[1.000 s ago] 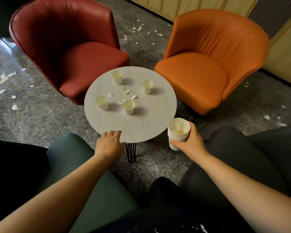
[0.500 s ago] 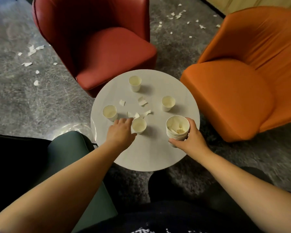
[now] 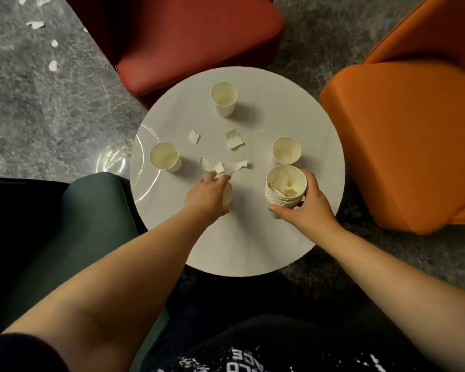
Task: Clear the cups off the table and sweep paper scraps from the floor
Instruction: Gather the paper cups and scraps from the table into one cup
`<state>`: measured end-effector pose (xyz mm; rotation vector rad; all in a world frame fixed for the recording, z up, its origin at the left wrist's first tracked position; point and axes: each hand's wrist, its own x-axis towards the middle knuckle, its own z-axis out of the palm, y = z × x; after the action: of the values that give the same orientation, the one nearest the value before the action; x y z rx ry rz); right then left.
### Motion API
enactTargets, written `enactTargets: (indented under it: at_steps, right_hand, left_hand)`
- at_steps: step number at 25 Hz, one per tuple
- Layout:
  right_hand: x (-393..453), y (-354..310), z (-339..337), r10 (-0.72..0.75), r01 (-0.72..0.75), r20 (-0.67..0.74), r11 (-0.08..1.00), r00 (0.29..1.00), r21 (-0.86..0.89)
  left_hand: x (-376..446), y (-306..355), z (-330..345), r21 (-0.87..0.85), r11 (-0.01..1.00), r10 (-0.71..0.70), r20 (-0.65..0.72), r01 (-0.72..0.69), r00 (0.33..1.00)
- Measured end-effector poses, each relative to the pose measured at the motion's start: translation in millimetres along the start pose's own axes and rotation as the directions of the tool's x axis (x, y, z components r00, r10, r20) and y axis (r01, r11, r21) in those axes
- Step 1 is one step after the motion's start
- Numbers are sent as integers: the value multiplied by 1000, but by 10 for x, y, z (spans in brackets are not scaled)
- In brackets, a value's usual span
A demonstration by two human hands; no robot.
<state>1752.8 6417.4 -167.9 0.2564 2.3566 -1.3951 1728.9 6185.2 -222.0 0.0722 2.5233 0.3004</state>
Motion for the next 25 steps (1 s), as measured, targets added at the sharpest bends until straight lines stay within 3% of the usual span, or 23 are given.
enactTargets:
  at_steps: [2, 4, 7, 10, 13, 16, 22, 25]
  right_hand:
    - [67, 6, 44, 7, -7, -5, 1000, 1000, 15]
    - [154, -34, 105, 23, -23, 6, 999, 1000, 35]
    - [254, -134, 239, 25, -25, 1, 999, 1000, 46]
    - [338, -242, 447, 41, -41, -3, 998, 999, 46]
    - [375, -302, 650, 63, -62, -16, 997, 998, 41]
    - [415, -349, 792, 81, -78, -44, 996, 996, 52]
    - [490, -343, 911, 97, -87, -108, 992, 989, 94]
    - [477, -323, 915, 116, -102, -143, 990, 983, 102]
  left_hand:
    - [3, -15, -36, -58, 998, 13, -9, -13, 1000]
    - [-44, -34, -144, -207, 978, -22, -138, -7, 990]
    - [-195, -195, -431, -435, 900, -177, -431, -32, 885]
    - [-205, -555, -726, -386, 922, -228, -557, -6, 799]
    - [-128, -825, -839, -236, 967, -214, -535, 98, 817]
    - [22, -1028, -743, -189, 975, -190, -458, 114, 868]
    - [340, -1291, -471, -266, 962, -106, -167, 58, 980]
    - [447, -1211, -625, -322, 947, -45, -205, -24, 978]
